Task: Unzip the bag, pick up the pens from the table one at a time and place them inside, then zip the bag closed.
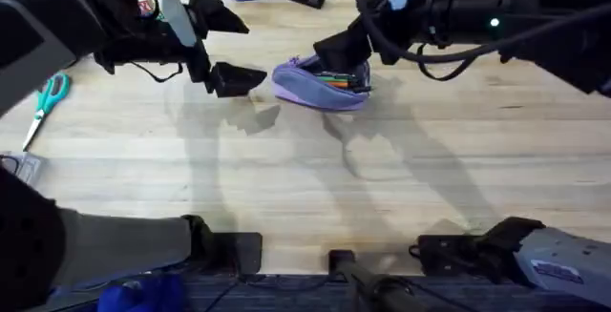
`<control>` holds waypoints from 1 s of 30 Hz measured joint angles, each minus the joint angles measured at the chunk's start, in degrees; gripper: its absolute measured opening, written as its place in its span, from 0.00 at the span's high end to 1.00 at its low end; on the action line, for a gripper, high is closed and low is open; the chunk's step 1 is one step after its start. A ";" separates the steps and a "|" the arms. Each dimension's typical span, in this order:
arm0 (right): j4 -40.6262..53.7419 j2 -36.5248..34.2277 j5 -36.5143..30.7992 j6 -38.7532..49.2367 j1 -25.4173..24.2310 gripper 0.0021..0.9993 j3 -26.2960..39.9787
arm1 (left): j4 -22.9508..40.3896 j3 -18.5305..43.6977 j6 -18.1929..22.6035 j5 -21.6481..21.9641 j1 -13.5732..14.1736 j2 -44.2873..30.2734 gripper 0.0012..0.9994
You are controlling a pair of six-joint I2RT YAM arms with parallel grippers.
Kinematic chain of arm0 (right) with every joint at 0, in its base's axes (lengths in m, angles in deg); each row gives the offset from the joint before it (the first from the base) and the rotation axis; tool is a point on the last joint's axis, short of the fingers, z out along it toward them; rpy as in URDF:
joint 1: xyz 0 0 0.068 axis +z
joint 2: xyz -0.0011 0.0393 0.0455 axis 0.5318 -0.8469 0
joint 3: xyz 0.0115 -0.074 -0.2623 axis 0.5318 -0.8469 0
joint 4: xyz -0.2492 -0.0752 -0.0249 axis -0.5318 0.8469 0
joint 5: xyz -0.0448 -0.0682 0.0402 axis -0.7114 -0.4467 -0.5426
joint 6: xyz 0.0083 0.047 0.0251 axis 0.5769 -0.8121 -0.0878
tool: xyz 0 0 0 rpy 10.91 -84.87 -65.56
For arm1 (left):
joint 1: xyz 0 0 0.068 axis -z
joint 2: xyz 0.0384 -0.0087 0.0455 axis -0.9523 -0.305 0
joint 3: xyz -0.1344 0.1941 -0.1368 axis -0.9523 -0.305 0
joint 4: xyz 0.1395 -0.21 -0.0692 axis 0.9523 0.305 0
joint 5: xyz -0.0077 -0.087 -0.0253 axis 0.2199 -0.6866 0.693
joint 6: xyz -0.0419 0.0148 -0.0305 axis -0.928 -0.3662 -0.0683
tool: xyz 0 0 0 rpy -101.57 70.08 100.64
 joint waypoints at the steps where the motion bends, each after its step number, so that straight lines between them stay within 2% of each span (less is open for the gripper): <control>1: 0.00 0.00 0.00 -0.47 0.00 0.00 0.00 | 0.01 0.00 0.11 0.01 0.00 -0.02 0.01; 6: 0.02 0.00 0.02 -1.76 0.04 0.00 0.00 | 1.17 0.00 0.21 -0.07 -0.45 -0.02 0.01; 10: 0.02 0.00 0.02 -2.31 0.04 0.00 0.00 | 4.31 0.00 0.53 -0.25 -2.80 -0.02 0.00; 15: 0.02 0.00 0.02 -2.52 0.04 0.00 0.00 | 10.07 0.00 3.61 -1.42 -6.83 1.33 0.01; 20: 0.02 0.00 0.02 -2.58 0.04 0.00 0.00 | 13.40 0.00 6.30 -2.71 -9.83 6.36 0.01; 25: 0.02 0.00 0.02 -4.69 0.04 0.00 0.00 | 16.08 0.02 9.07 -3.30 -11.95 8.85 0.01; 30: 0.02 0.00 0.02 -12.65 0.04 0.00 0.00 | 16.39 0.02 11.47 -3.43 -12.26 8.87 0.01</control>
